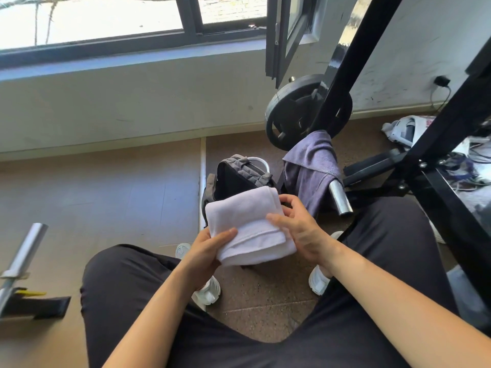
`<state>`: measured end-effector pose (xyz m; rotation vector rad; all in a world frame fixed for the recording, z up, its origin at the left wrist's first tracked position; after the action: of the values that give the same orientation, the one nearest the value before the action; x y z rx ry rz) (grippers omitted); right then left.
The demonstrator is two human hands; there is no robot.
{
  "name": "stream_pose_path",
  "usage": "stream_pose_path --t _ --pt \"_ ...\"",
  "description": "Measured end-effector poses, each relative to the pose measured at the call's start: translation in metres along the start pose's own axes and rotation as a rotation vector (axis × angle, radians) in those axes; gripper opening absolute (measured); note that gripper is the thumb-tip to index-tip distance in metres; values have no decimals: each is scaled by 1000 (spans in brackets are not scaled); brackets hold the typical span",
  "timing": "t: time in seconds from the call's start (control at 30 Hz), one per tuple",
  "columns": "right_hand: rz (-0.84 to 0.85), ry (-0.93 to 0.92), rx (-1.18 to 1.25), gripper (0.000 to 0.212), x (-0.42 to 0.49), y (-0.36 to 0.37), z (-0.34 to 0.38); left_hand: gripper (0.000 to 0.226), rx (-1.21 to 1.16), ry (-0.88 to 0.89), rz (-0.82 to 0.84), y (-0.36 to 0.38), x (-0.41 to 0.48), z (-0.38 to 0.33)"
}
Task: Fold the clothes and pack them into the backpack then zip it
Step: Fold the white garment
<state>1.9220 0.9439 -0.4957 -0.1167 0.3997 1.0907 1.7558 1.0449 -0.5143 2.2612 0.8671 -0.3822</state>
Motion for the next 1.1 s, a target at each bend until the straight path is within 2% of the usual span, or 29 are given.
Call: stream_pose_path --t 0.07,0.13,0.2,0.37,0.43,0.57,0.67,0.73,0.8,0.87,0.97,1.03,1.1 --pt "101 125 46 77 -2 4 -6 48 -6 52 3 -1 1 -3" --pt "261 182 25 59 -7 13 -8 50 5 74 17 -1 1 -3" --pt "309 177 -9 54 -8 16 -11 51 20 80 27 -1 1 -3" --pt "234 69 64 46 -2 14 -6 47 -33 135 31 0 -1 -9" --pt "271 48 89 45 -1 16 -4 41 -68 141 86 7 -4 -11" --pt "266 31 149 36 -1 14 1 46 -147 126 218 17 -10 -17" --pt "252 -8 172 30 -1 11 5 34 -125 119 225 20 -12 -18" --pt "273 -43 128 31 -3 13 8 30 -132 97 225 20 -13 -17" --pt "274 -75 49 35 -3 12 9 15 -190 55 272 22 -14 -19" --pt "254 -116 -17 30 -3 10 10 24 -244 29 281 22 -14 -19" --pt "191 -198 -186 17 -3 9 12 26 -11 45 176 20 -10 -13" --pt "162 -241 -273 22 -2 10 14 25 75 75 121 17 -8 -13" --pt "195 -250 -292 27 -3 12 15 26 51 84 130 12 -6 -11"
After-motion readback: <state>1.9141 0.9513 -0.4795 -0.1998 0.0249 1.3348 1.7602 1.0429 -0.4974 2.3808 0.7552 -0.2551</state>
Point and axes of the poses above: each hand's wrist, its own x-axis towards the middle knuckle, its own y-axis out of the palm, z = x × y, the point moved 8 cm from there along x, towards the middle knuckle, and after that the axes turned 11 degrees about -x, right-handed, at the moved point
